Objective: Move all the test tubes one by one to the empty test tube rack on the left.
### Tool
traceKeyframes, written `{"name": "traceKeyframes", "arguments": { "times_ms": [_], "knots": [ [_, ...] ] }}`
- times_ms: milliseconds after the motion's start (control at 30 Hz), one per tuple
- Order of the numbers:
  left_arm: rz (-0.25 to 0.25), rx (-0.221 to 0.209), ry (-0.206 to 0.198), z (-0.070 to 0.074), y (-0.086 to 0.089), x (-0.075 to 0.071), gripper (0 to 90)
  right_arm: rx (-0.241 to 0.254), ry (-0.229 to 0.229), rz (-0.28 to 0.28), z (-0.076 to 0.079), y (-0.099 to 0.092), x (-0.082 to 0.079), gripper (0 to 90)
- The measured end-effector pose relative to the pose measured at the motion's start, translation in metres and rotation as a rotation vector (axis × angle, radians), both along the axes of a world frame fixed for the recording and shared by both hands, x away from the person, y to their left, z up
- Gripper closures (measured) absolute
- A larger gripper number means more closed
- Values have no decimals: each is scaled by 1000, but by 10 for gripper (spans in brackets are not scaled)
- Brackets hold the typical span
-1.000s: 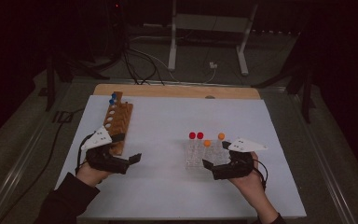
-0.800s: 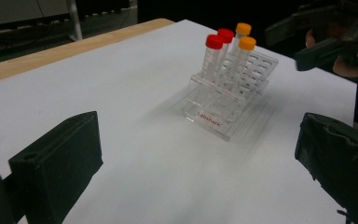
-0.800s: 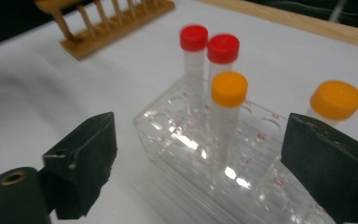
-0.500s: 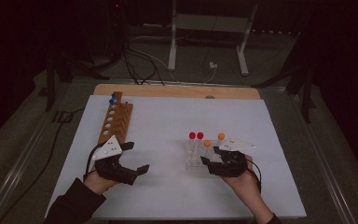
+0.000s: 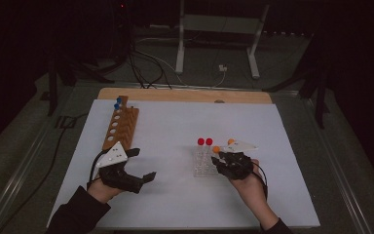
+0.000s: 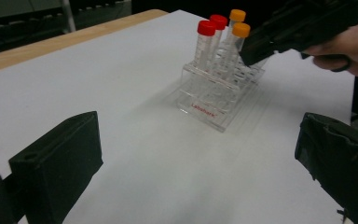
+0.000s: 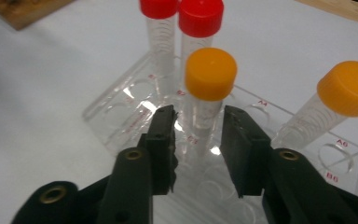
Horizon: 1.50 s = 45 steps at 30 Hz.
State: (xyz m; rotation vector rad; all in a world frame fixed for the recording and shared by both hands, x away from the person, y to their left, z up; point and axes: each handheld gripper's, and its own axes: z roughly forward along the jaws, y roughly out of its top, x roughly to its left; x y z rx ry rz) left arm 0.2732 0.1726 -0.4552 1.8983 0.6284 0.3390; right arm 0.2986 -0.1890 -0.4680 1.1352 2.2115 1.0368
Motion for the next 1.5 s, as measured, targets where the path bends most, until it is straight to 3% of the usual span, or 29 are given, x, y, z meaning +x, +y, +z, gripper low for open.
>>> {"name": "traceKeyframes", "arguments": {
  "times_ms": [133,300,700,933,1233,1500],
  "knots": [
    [-1,4,1,0,0,0,14,-22,-8,-4,-2,3,5,740],
    [1,3,5,-1,0,0,14,-19,-17,1,-1,2,5,751],
    [-19,-3,2,3,-3,0,14,43,-150,35,41,-8,-18,752],
    [-41,-6,-15,10,-7,-5,15,68,-178,114,53,5,-36,752],
    [-106,-22,-10,16,-19,-13,18,103,-130,243,52,28,-52,752],
    [-148,-24,-11,17,-37,-17,51,65,-77,304,33,47,-55,752]
  ]
}}
